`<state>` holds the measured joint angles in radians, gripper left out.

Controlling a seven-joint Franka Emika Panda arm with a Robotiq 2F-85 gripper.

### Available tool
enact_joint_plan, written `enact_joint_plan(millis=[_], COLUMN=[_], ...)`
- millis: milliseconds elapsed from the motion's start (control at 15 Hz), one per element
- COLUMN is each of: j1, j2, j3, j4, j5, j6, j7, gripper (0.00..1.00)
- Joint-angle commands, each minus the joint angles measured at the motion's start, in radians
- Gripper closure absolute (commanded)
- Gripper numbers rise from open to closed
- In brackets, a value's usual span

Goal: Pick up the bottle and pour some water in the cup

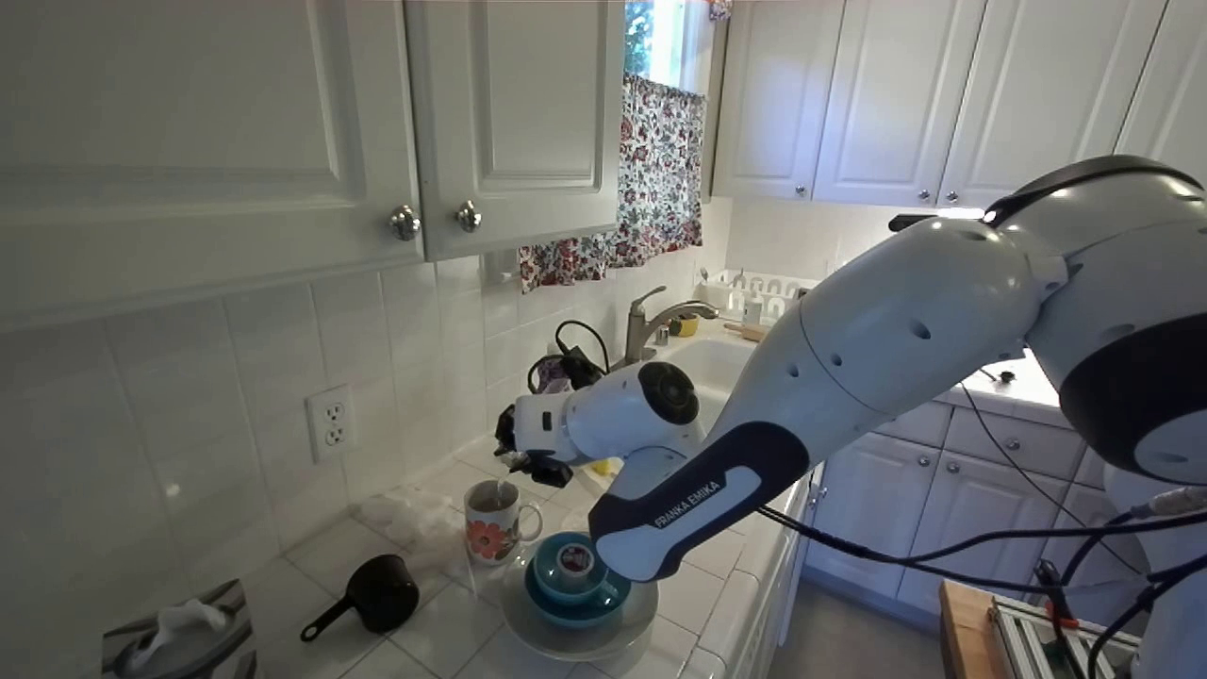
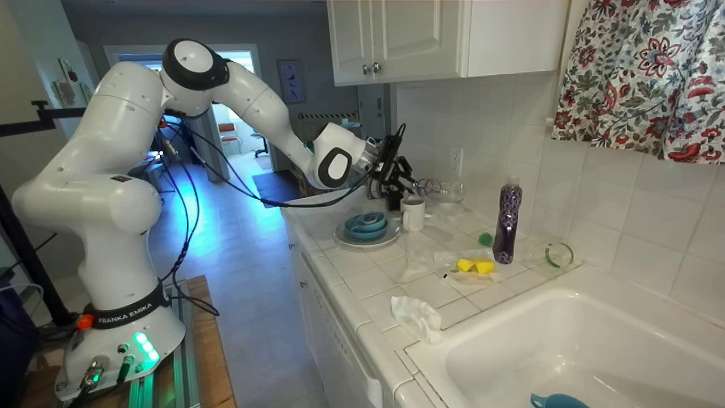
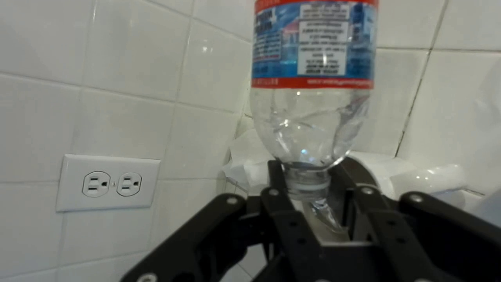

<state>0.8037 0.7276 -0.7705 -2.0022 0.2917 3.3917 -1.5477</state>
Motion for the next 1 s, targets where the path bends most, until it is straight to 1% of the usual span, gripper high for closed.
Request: enact_joint_plan(millis=[0,600,933], j1=[0.038,0.07,0.07], j2=[0.032,0.068,0.077], j3=[-0.051,-0.117,-0.127], j4=[0.032,0.034,0.036], j5=[-0.008,-0.009,-0.009], j6=[-0.036,-0.059,-0.068], j7=[-0.025,-0.039,-0.046], gripper=[0.92,0.92,0.92])
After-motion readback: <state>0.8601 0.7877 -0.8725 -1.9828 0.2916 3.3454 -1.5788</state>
